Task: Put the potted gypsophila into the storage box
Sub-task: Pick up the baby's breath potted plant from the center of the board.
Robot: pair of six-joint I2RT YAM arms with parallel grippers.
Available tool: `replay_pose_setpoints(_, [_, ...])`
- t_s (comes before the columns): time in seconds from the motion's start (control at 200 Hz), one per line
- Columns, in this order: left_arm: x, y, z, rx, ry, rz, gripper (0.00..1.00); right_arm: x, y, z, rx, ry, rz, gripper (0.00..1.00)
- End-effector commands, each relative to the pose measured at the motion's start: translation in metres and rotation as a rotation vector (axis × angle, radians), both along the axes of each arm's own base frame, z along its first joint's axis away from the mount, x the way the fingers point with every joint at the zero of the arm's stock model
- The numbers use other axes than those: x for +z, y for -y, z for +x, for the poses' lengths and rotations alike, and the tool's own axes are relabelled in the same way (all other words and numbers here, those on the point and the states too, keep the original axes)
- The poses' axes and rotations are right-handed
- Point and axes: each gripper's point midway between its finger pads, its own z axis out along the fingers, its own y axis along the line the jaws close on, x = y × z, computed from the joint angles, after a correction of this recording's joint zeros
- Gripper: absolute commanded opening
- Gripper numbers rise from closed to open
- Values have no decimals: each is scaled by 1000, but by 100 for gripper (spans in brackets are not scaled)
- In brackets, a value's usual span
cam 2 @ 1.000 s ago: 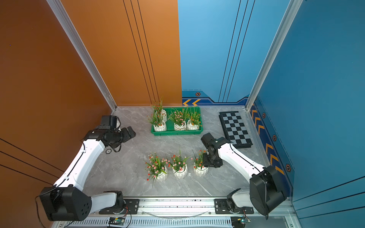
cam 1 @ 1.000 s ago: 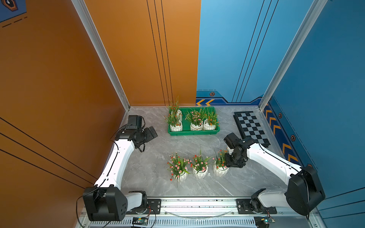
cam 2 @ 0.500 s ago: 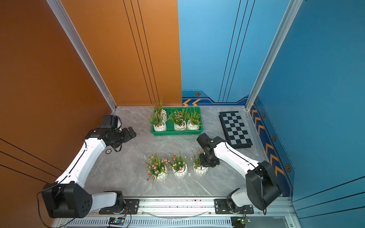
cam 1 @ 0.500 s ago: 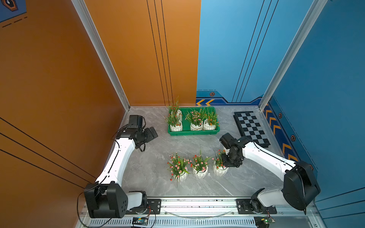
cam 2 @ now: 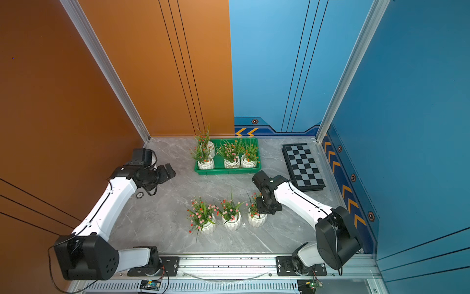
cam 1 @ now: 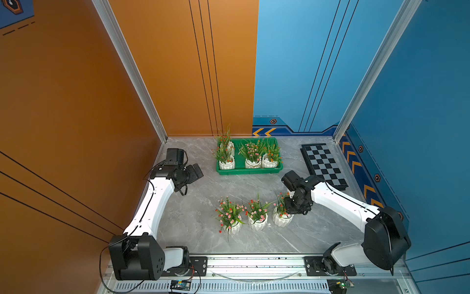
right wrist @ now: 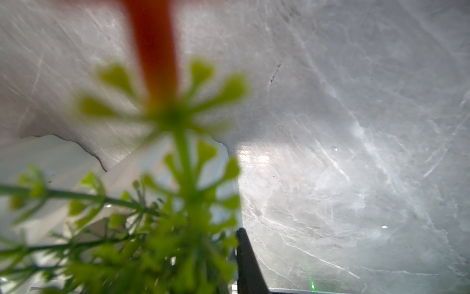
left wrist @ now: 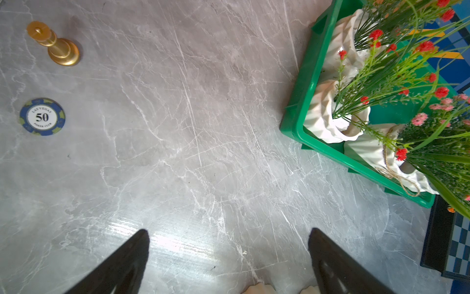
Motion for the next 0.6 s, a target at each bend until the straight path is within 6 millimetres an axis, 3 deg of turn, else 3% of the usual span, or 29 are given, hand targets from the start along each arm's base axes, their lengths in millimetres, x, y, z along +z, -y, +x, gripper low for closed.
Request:
replay_pose_setpoints(0.0, [-8,1,-5,-8,-31,5,98,9,-9,11,29,41,21,5])
replay_pose_setpoints(0.591, [-8,0,-3,-10,-31,14,98,37,4,42,43,79,-1,4])
